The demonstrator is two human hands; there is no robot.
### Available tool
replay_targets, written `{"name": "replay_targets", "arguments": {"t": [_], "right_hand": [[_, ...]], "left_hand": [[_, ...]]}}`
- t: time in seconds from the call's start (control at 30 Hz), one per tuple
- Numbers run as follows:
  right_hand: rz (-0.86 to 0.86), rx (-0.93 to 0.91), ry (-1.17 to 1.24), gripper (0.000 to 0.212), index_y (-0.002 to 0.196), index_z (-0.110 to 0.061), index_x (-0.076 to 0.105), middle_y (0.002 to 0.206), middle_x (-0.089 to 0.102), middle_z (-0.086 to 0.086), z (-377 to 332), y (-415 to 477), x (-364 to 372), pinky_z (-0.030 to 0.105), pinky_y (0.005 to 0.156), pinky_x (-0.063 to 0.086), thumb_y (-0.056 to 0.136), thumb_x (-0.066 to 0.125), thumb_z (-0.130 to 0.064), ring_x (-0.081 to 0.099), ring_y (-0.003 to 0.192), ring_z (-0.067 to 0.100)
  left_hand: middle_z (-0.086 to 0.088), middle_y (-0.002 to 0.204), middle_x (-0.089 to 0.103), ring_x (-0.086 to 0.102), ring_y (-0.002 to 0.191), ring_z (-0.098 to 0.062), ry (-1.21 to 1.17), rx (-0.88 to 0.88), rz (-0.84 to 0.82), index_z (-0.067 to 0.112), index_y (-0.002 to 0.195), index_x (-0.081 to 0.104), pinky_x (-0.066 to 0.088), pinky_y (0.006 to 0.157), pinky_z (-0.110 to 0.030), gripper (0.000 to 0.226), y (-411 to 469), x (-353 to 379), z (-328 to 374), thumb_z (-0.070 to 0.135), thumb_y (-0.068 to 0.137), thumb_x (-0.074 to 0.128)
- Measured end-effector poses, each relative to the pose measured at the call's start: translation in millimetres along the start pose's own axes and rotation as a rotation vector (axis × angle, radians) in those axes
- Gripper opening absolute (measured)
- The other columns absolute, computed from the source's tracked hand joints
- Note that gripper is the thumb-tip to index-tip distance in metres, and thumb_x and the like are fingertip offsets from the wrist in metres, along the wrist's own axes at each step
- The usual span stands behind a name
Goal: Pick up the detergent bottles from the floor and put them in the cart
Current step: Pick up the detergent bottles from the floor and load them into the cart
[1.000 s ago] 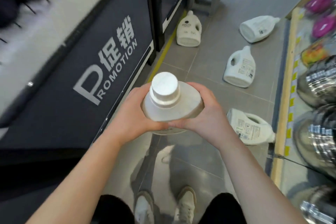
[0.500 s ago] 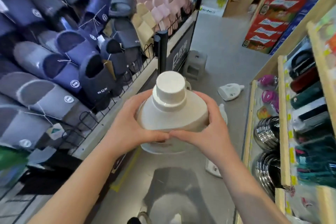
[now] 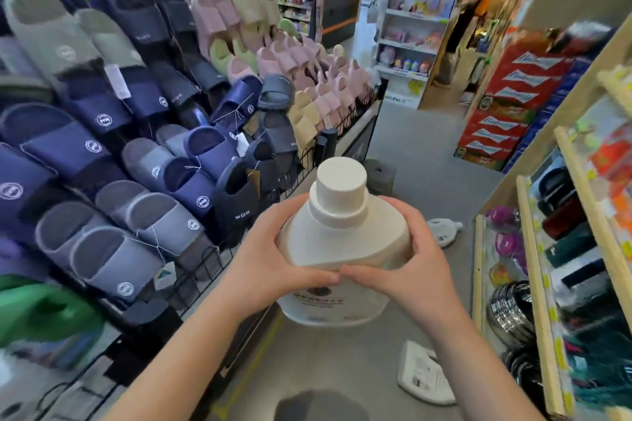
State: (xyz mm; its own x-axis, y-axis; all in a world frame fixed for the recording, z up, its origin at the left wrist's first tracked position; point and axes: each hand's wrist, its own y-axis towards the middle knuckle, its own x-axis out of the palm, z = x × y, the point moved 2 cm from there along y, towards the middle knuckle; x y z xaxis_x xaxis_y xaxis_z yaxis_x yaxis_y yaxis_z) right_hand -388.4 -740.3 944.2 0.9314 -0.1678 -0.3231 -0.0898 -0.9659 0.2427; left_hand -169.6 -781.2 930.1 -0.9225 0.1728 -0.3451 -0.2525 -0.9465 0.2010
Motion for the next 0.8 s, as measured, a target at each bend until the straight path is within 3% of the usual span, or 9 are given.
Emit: {"name": "replay_targets", "arguments": {"t": [0.13,0.33,0.5,0.7,0.8], "right_hand": [[-0.026,-0.038,-0.01,0.091,0.124,-0.057,0.058,0.133,0.061,-0.026,-7.9,2.1,14.3,0.004,0.091,0.045,0.046,0.102,-0.042,0.055,0.123,-0.013],[-0.131,-0.088,0.056,0.092,0.126,-0.055,0.059,0.132,0.065,-0.024,-15.1,8.9,39.4,0.021,0.094,0.049,0.043,0.099,-0.048,0.059,0.123,-0.006],[-0.298,-0.157,0.108,0.095,0.127,-0.049,0.062,0.129,0.066,-0.022,-28.8,15.6,58.5,0.014,0.088,0.051,0.041,0.104,-0.048,0.061,0.118,-0.006],[-0.545,-0.255,0.168,0.093,0.127,-0.051,0.062,0.128,0.064,-0.026,-42.9,13.1,72.1,0.005,0.085,0.048,0.045,0.106,-0.04,0.059,0.118,-0.01],[-0.656,-0.297,0.197,0.097,0.132,-0.047,0.06,0.135,0.062,-0.022,-45.1,3.5,76.4,0.0,0.086,0.044,0.047,0.107,-0.04,0.056,0.121,-0.011]], "left_hand": [[0.024,0.14,0.06,0.056,0.133,-0.005,0.002,0.019,0.04,0.063,0.138,0.051,0.05,0.112,-0.049,0.098,-9.6,-17.2,0.5,0.052,0.053,0.098],[0.019,0.139,0.063,0.06,0.131,-0.006,0.003,-0.018,0.168,0.057,0.137,0.054,0.051,0.112,-0.046,0.097,-35.1,-39.4,4.0,0.047,0.051,0.1],[0.026,0.13,0.066,0.063,0.123,0.0,0.037,-0.055,0.311,0.067,0.126,0.056,0.053,0.106,-0.035,0.088,-67.9,-54.3,14.2,0.044,0.052,0.099],[0.023,0.13,0.067,0.065,0.122,-0.003,0.091,-0.152,0.587,0.067,0.125,0.057,0.056,0.106,-0.04,0.093,-122.0,-49.1,34.0,0.046,0.046,0.1],[0.029,0.127,0.065,0.065,0.118,0.001,0.147,-0.221,0.681,0.068,0.124,0.056,0.056,0.099,-0.028,0.095,-154.7,-35.5,44.1,0.035,0.05,0.105]]}}
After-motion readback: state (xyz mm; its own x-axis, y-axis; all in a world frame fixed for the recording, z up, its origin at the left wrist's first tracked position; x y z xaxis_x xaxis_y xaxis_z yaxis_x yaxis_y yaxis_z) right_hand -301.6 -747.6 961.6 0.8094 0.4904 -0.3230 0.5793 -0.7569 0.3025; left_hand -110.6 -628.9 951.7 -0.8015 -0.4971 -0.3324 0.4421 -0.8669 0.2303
